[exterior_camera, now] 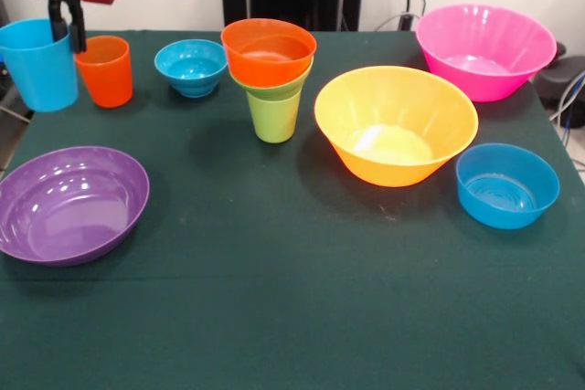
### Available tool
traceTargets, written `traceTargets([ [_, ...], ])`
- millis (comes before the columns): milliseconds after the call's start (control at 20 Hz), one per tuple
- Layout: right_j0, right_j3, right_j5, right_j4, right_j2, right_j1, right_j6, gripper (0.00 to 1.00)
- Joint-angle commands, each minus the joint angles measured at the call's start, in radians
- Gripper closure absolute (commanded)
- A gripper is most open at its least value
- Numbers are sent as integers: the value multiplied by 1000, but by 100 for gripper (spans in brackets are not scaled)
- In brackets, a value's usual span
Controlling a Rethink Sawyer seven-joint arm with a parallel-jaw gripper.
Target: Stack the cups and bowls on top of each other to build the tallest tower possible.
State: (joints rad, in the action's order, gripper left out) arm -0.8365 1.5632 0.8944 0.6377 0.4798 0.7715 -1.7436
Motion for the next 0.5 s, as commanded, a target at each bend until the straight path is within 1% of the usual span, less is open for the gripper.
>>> traceTargets([
  [50, 56, 92, 39, -25, 28, 35, 85, 100],
  [500, 80, 119, 40, -80, 29, 93, 59, 100],
])
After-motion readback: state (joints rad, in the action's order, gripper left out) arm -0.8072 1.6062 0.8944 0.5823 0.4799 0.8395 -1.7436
